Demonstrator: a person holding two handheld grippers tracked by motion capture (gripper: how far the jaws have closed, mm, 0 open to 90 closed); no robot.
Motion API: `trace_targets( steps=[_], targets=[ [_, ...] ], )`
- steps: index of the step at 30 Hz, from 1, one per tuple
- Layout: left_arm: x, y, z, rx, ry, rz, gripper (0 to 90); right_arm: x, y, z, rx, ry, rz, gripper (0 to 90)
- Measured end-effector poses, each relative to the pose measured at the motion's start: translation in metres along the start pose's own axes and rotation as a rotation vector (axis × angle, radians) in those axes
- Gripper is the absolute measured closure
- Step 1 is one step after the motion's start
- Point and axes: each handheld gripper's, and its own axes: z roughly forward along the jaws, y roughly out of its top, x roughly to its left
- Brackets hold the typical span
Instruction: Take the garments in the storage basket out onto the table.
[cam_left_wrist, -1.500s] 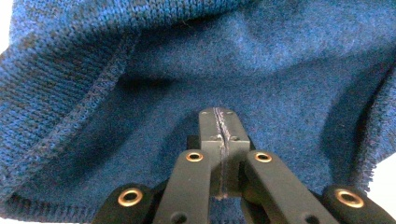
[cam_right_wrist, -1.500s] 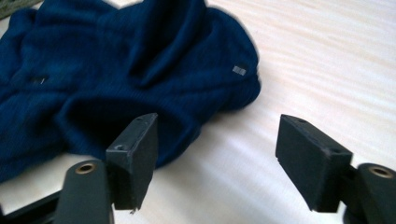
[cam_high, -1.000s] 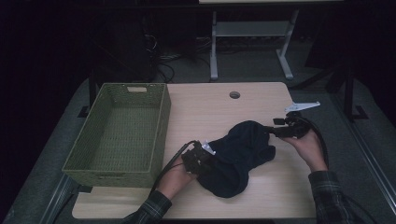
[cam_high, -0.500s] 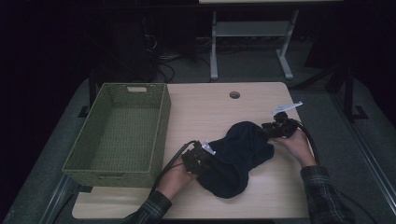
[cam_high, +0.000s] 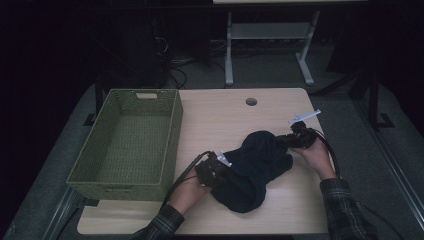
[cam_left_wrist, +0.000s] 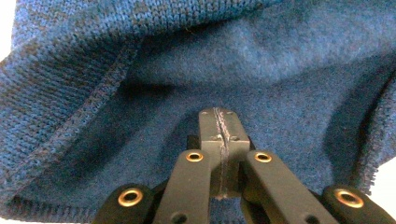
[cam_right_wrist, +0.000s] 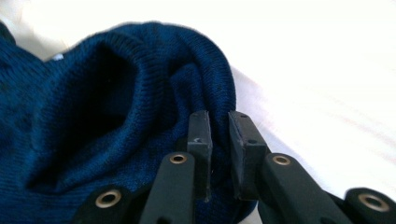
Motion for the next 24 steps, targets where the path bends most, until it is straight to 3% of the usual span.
trace_targets(
  steps=[6,13,20,24],
  targets=[
    [-0.002,0.001,0.0,0.008,-0.001,0.0,89.9,-0.003,0.018,-0.019,-0.056,-0.104,-0.007,80.5],
    [-0.002,0.001,0.0,0.014,-0.001,0.001,90.0,-0.022,0.035,-0.028,-0.073,-0.219,0.011,81.0],
    [-0.002,0.001,0.0,0.012,-0.001,-0.002,90.0,-0.046,0.036,-0.019,-0.025,-0.303,0.072,81.5],
    [-0.003,0.001,0.0,0.014,0.005,0.004,89.9,-0.057,0.027,-0.007,0.003,-0.298,0.117,81.2]
  ],
)
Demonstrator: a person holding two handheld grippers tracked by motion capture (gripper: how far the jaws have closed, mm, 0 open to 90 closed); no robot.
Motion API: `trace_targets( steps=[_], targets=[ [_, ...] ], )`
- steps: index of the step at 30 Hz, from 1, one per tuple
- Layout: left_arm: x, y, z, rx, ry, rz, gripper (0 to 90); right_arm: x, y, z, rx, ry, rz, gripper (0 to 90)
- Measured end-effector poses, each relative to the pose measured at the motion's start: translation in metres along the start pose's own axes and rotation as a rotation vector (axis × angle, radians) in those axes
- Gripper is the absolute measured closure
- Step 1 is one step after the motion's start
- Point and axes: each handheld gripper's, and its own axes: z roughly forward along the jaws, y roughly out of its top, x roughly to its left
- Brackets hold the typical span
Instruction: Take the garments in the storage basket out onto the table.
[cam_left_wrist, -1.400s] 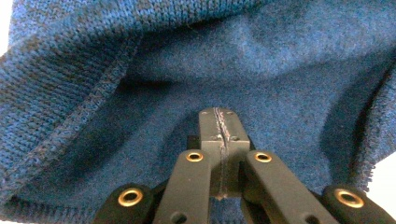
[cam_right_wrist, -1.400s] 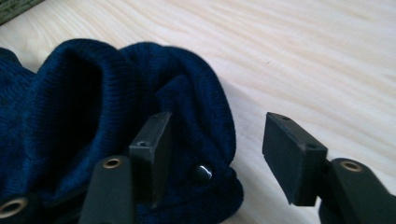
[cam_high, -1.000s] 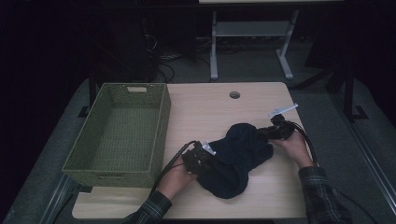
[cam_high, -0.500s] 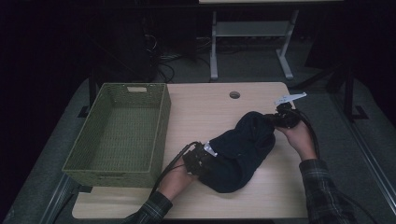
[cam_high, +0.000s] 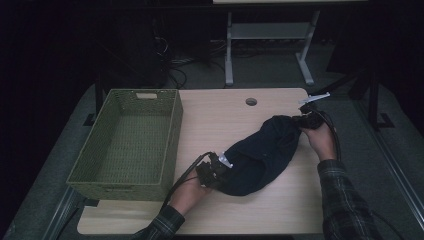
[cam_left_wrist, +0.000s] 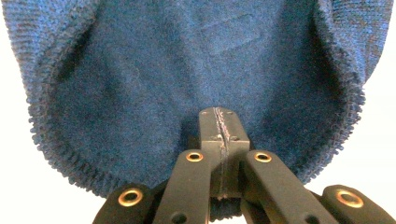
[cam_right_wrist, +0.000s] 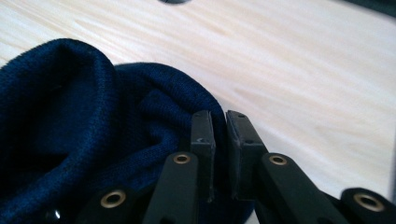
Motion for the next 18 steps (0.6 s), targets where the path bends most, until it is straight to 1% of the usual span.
trace_targets(
  steps=[2,3,4,6,8,9,11,13,15,17,18],
  targets=[
    [0.0,0.0,0.0,0.0,-0.004,-0.002,89.9,0.0,-0.002,0.002,-0.015,0.031,0.011,79.8],
    [0.001,0.0,0.0,-0.001,-0.008,-0.006,89.9,0.001,-0.002,0.001,-0.023,0.051,0.018,77.7],
    [0.001,0.0,0.0,-0.001,-0.01,-0.009,89.9,0.003,-0.001,-0.001,-0.033,0.06,0.015,74.9],
    [0.001,0.001,0.001,-0.004,-0.019,-0.007,89.8,0.006,0.001,-0.007,-0.061,0.067,0.004,65.8],
    [0.001,0.003,-0.001,-0.011,-0.03,-0.008,87.7,0.009,0.003,-0.017,-0.09,0.079,0.006,60.1],
    [0.001,0.004,-0.002,-0.017,-0.028,-0.005,86.3,0.011,0.004,-0.023,-0.105,0.085,0.006,57.8],
    [0.0,0.008,-0.008,-0.044,-0.02,-0.005,83.6,0.015,0.006,-0.035,-0.123,0.082,-0.01,56.2],
    [0.001,0.012,-0.015,-0.074,-0.021,-0.013,81.8,0.02,0.006,-0.046,-0.139,0.107,0.001,54.9],
    [0.003,0.016,-0.021,-0.092,-0.003,-0.013,80.0,0.029,0.004,-0.057,-0.147,0.098,-0.023,57.7],
    [0.007,0.021,-0.026,-0.104,0.006,-0.014,79.7,0.037,0.0,-0.063,-0.135,0.119,-0.028,61.3],
    [0.01,0.024,-0.028,-0.112,0.014,-0.012,79.7,0.041,-0.003,-0.066,-0.133,0.118,-0.036,63.9]
  ],
)
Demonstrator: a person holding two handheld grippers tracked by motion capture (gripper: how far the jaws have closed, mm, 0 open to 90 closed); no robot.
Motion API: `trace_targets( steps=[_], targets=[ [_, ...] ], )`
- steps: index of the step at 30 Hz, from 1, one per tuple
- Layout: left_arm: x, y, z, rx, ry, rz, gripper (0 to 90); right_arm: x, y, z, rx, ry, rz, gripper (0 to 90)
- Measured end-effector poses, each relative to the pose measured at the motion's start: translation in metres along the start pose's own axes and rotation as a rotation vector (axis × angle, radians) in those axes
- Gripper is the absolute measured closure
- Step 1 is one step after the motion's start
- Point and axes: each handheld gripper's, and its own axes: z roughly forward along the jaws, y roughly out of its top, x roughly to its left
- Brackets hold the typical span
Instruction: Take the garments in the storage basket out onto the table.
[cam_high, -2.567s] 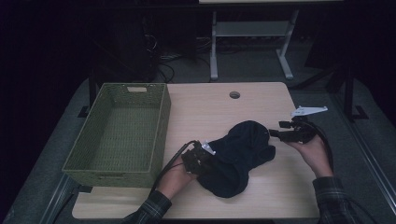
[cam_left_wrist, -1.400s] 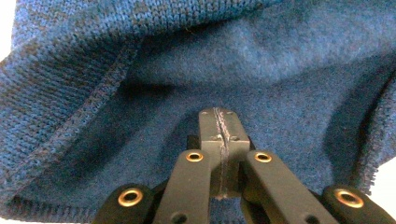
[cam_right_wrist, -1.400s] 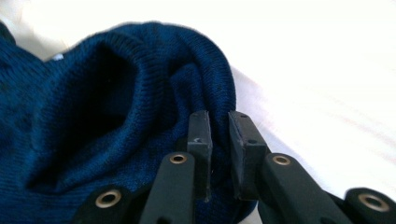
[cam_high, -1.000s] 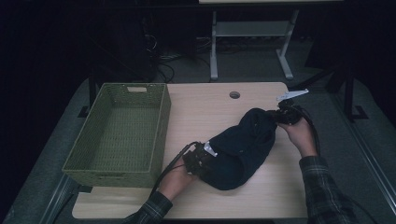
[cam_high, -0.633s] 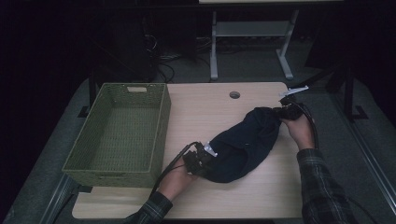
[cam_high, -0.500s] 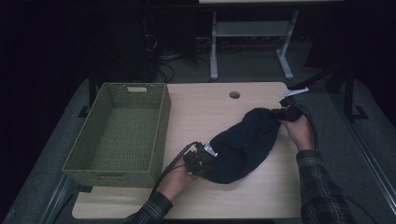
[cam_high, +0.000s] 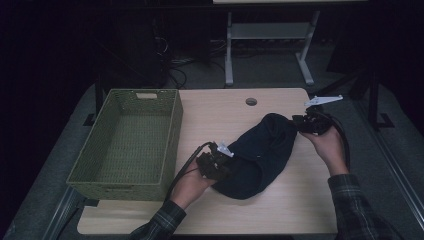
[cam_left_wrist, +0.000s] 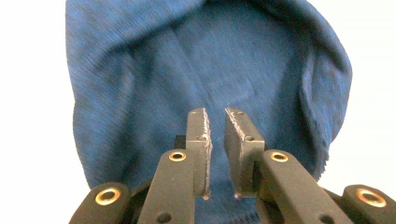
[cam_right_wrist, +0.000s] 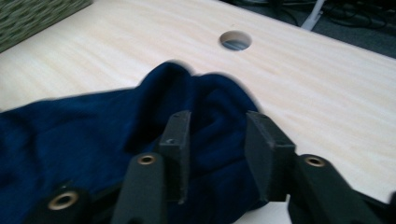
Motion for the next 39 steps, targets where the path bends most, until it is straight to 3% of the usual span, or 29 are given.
trace_targets(
  steps=[5,9,14,18,23,26,32,39],
  targets=[
    [0.01,0.018,-0.002,-0.019,0.013,-0.002,89.6,0.018,-0.014,-0.01,0.012,0.047,-0.005,76.1],
    [0.022,0.032,0.0,-0.025,0.036,-0.008,89.9,0.033,-0.024,-0.015,0.026,0.076,-0.033,89.3],
    [0.038,0.047,0.008,-0.041,0.067,-0.025,89.9,0.051,-0.042,-0.015,0.031,0.118,-0.041,89.7],
    [0.05,0.056,0.019,-0.024,0.081,-0.029,89.9,0.067,-0.059,-0.011,0.05,0.134,-0.051,89.7],
    [0.056,0.063,0.03,-0.014,0.086,-0.027,89.8,0.081,-0.079,-0.006,0.055,0.159,-0.037,89.7],
    [0.057,0.07,0.04,-0.028,0.077,-0.026,89.9,0.089,-0.086,-0.002,0.078,0.16,-0.063,89.7],
    [0.059,0.078,0.064,0.033,0.101,-0.013,89.8,0.102,-0.097,0.004,0.114,0.181,-0.074,89.7],
    [0.067,0.068,0.081,0.102,0.089,-0.024,89.9,0.11,-0.101,0.012,0.153,0.188,-0.086,89.7]
  ],
)
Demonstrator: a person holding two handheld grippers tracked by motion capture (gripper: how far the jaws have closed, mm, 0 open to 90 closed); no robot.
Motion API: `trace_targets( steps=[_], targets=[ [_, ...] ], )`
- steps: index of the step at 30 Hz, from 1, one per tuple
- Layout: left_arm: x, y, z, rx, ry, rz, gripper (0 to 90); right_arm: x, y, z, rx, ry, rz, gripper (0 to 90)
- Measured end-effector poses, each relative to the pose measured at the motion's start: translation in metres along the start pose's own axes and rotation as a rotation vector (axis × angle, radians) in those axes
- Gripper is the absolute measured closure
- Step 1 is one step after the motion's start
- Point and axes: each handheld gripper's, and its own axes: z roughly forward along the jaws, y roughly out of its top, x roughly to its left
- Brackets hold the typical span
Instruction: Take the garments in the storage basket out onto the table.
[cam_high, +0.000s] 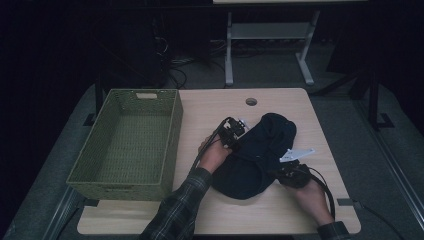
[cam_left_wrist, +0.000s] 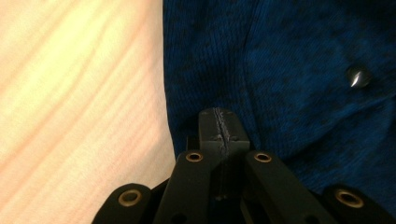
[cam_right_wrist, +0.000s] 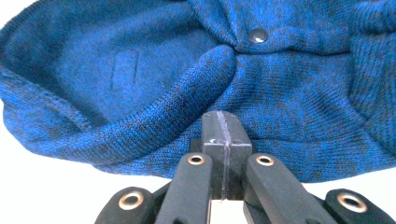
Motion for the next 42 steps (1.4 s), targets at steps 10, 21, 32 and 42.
trace_targets(
  steps=[10,21,32,42],
  targets=[
    [-0.005,-0.013,-0.007,-0.001,-0.015,0.001,90.0,-0.002,-0.001,0.001,0.041,-0.03,-0.02,89.8],
    [-0.023,-0.05,-0.024,-0.027,-0.045,0.007,90.0,-0.013,-0.005,-0.006,0.058,-0.065,0.0,89.7],
    [-0.045,-0.077,-0.037,-0.041,-0.068,0.005,90.0,-0.015,-0.007,-0.009,0.063,-0.087,-0.002,89.7],
    [-0.057,-0.089,-0.043,-0.035,-0.086,0.028,90.0,-0.01,-0.012,-0.012,0.056,-0.072,-0.008,89.8]
  ],
)
